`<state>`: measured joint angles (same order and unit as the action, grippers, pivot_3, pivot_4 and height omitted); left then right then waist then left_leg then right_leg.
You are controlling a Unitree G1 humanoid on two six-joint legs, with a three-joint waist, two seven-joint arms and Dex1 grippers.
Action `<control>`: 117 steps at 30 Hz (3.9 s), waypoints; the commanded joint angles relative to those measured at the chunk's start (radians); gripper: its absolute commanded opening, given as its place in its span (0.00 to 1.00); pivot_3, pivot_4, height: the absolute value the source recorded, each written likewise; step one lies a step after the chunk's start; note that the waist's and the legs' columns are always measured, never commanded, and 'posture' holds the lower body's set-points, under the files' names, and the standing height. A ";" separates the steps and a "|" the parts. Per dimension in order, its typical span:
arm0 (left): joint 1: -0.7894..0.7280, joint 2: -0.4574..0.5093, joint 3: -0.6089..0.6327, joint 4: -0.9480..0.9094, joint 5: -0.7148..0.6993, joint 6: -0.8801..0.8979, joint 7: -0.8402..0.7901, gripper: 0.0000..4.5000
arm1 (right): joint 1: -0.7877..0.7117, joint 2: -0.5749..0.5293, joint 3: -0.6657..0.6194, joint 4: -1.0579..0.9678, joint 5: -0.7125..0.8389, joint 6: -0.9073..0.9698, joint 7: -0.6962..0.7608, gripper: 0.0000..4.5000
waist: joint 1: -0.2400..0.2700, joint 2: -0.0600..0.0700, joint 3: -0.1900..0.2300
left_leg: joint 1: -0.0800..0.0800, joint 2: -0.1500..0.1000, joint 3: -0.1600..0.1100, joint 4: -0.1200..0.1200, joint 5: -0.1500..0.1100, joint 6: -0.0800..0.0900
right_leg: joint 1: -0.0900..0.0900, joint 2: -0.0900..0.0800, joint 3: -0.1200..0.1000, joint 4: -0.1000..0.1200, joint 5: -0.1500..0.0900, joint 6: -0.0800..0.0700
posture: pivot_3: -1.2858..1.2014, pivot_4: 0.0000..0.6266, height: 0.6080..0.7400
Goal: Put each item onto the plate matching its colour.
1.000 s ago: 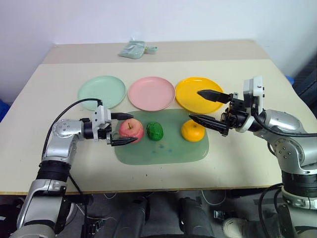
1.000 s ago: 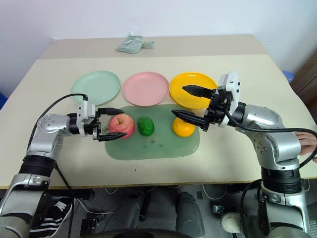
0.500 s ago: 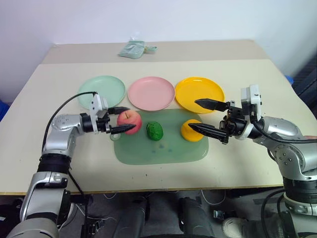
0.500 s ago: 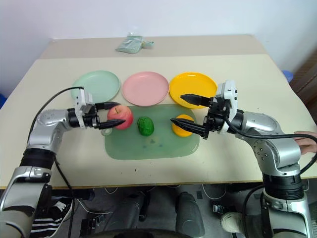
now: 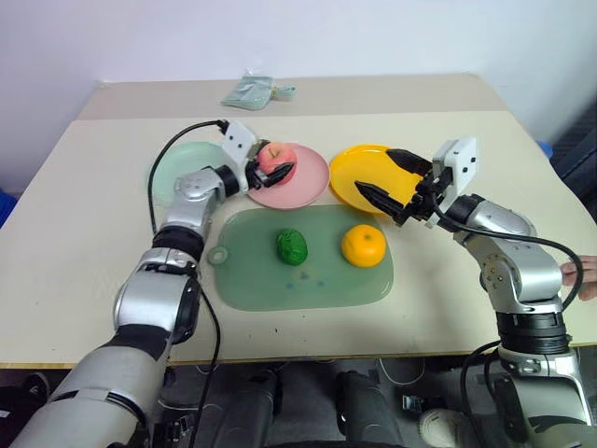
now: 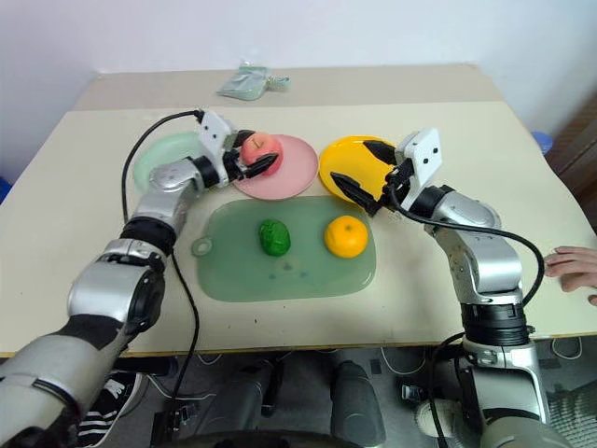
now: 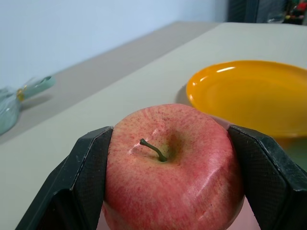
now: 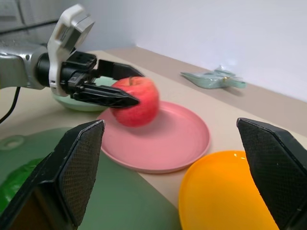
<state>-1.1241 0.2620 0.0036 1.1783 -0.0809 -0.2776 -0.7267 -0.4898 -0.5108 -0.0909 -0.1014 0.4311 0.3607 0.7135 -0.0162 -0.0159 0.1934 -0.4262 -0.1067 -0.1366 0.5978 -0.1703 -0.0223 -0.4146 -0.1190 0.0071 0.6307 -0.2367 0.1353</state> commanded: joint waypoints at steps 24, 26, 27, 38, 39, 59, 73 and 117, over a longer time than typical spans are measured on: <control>0.271 0.260 0.008 -0.586 -0.327 0.359 -0.888 0.99 | 0.163 -0.207 -0.067 -0.251 0.248 0.104 0.305 1.00 | -0.019 0.001 0.000 | 0.001 0.003 -0.001 0.000 0.000 0.000 | 0.002 0.001 0.000 0.000 0.000 0.000 | 0.52 0.24 1.00; 0.318 0.297 -0.038 -0.633 -0.321 0.336 -0.888 0.99 | 0.162 -0.214 -0.065 -0.245 0.239 0.105 0.310 1.00 | -0.017 0.001 0.000 | 0.001 0.003 -0.001 0.001 0.000 0.000 | 0.002 0.001 0.000 0.000 0.000 -0.001 | 0.52 0.24 1.00; 0.332 0.306 -0.051 -0.644 -0.319 0.328 -0.888 0.99 | 0.162 -0.216 -0.063 -0.241 0.232 0.103 0.311 1.00 | -0.014 0.001 0.000 | 0.001 0.003 -0.001 0.001 0.000 0.000 | 0.002 0.000 0.000 0.000 0.000 -0.001 | 0.52 0.24 1.00; 0.427 0.196 -0.149 -0.706 -0.176 0.223 -0.775 0.99 | 0.189 -0.249 -0.020 -0.280 0.152 0.081 0.323 1.00 | 0.004 0.001 0.000 | 0.001 0.002 -0.001 0.001 0.000 0.000 | 0.002 0.000 0.001 -0.001 0.000 -0.001 | 0.52 0.24 1.00; 0.428 0.194 -0.156 -0.684 -0.156 0.192 -0.761 0.99 | 0.192 -0.252 -0.019 -0.285 0.147 0.075 0.321 1.00 | 0.002 0.001 0.000 | 0.001 0.002 -0.001 0.001 0.000 0.000 | 0.002 0.000 0.001 -0.001 0.000 -0.001 | 0.52 0.24 1.00; 0.426 0.160 -0.093 -0.619 -0.175 0.171 -0.602 0.72 | 0.169 -0.227 -0.001 -0.270 0.126 0.051 0.289 1.00 | 0.004 0.001 -0.001 | 0.001 0.002 -0.001 0.002 -0.001 0.001 | 0.003 0.000 0.000 -0.001 0.000 -0.001 | 0.52 0.24 1.00; 0.333 0.198 0.187 -0.576 -0.331 0.327 -0.365 0.57 | 0.138 -0.206 0.006 -0.216 0.105 0.021 0.295 1.00 | 0.002 0.001 -0.001 | 0.001 0.002 -0.002 0.002 -0.001 0.001 | 0.002 0.000 0.000 -0.001 0.000 0.000 | 0.52 0.24 1.00; 0.405 0.289 0.120 -0.692 -0.418 0.273 -0.584 0.99 | 0.121 -0.204 0.067 -0.063 -0.023 0.018 0.239 1.00 | -0.011 0.001 -0.001 | 0.002 0.002 0.001 0.002 -0.001 0.002 | 0.003 0.000 0.002 0.000 0.000 0.000 | 0.52 0.24 1.00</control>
<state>-0.7368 0.5163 0.1403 0.5892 -0.4255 -0.1225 -1.2126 -0.3646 -0.6972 -0.0143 -0.1311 0.3805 0.3648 0.9316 -0.0270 -0.0152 0.1927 -0.4236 -0.1038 -0.1354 0.5998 -0.1713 -0.0208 -0.4121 -0.1182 0.0095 0.6309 -0.2363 0.1351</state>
